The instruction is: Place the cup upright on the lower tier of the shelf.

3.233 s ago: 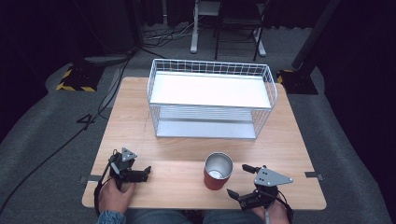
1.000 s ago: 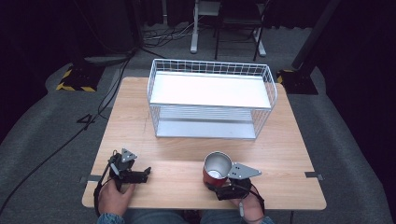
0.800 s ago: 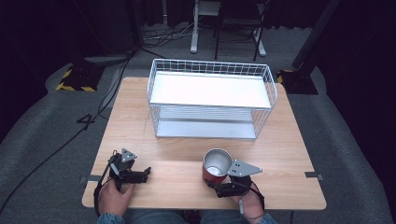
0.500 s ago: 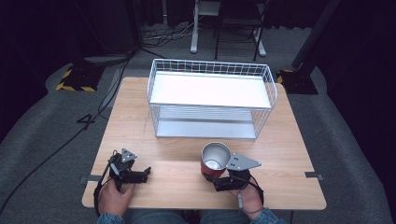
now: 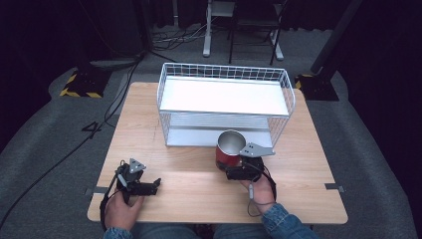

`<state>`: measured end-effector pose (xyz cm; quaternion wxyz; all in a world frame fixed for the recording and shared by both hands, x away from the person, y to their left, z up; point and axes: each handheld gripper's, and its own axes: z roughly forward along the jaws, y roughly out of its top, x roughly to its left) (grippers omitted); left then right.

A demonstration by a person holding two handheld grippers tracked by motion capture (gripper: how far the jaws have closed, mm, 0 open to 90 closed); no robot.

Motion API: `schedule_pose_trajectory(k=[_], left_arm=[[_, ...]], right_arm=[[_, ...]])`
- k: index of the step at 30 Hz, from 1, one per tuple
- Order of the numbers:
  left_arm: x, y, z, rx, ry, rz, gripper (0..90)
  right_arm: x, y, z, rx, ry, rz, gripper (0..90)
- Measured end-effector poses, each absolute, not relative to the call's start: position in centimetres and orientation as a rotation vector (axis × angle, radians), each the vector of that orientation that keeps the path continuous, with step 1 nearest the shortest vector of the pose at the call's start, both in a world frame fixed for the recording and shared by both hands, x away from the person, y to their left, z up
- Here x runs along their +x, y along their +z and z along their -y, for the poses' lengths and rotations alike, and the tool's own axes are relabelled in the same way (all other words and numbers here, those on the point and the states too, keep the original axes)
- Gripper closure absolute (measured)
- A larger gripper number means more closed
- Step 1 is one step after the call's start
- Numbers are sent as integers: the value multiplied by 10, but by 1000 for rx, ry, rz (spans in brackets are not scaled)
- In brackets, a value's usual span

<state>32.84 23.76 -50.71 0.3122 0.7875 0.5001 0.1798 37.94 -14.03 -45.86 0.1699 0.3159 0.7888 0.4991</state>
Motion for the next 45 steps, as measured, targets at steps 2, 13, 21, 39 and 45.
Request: schedule_pose_trajectory(k=[2,13,21,39,45], left_arm=[[328,-507,-238,2079,475,-1319,12],[328,-507,-238,2079,475,-1319,12],[328,-507,-238,2078,474,-1319,12],[328,-507,-238,2079,474,-1319,12],[329,-507,-238,2083,474,-1319,10]], right_arm=[[383,-458,140,908,1406,-2235,164],[419,-460,131,966,1327,-2176,163],[431,-464,127,999,1314,-2148,163],[460,-468,117,1039,1293,-2115,163],[468,-470,114,1041,1280,-2108,163]])
